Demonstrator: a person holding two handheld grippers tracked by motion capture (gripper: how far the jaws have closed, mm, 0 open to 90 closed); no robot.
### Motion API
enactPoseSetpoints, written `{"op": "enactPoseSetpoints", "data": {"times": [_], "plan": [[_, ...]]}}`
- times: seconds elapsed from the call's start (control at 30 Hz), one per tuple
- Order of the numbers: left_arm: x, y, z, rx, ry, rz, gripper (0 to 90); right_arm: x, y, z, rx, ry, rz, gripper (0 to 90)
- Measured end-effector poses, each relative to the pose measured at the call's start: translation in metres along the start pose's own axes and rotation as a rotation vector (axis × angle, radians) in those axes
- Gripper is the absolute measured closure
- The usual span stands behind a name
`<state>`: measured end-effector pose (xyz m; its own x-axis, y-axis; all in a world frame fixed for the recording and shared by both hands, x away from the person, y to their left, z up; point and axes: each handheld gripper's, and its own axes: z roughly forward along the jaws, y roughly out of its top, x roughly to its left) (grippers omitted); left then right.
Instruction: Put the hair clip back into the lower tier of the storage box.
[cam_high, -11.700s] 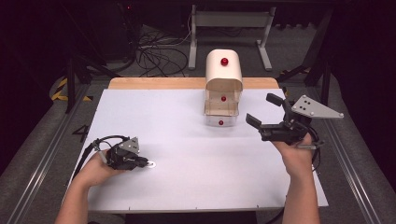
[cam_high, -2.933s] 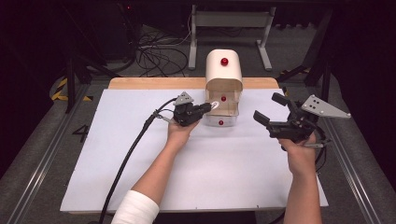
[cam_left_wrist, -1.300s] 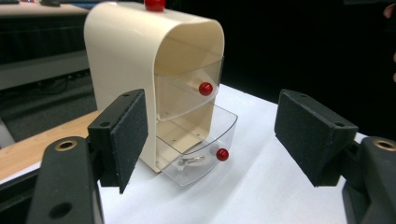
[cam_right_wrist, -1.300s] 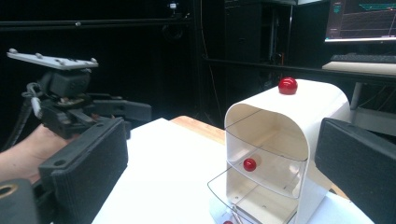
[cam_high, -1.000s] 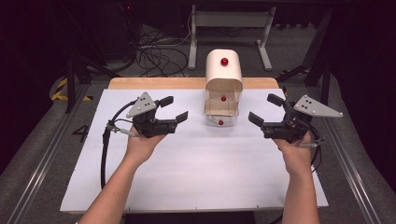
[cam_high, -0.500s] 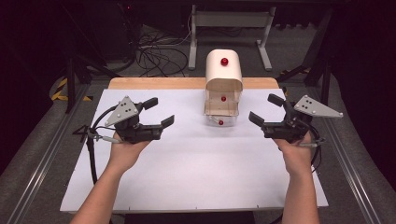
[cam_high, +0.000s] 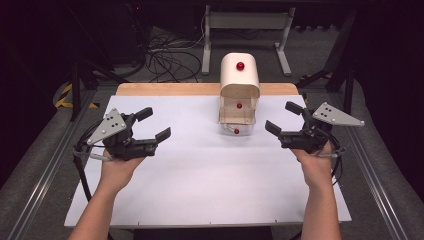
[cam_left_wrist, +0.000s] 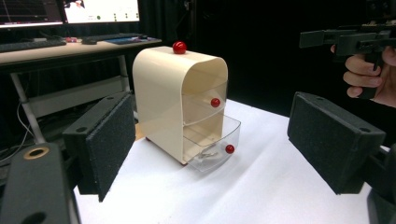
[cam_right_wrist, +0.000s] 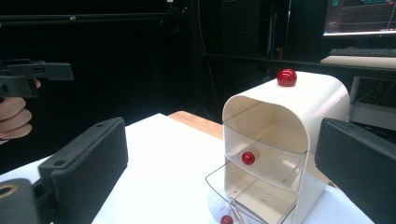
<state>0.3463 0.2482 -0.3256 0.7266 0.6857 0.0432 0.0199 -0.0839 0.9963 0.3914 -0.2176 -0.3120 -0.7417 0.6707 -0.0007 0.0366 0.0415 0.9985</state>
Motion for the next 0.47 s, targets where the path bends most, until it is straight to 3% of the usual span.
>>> {"op": "enactPoseSetpoints", "data": {"times": [0.47], "plan": [[0.008,-0.012,-0.019,-0.007,0.017,-0.019,15.9,0.001,-0.003,0.002,0.006,-0.006,0.001,3.7]]}}
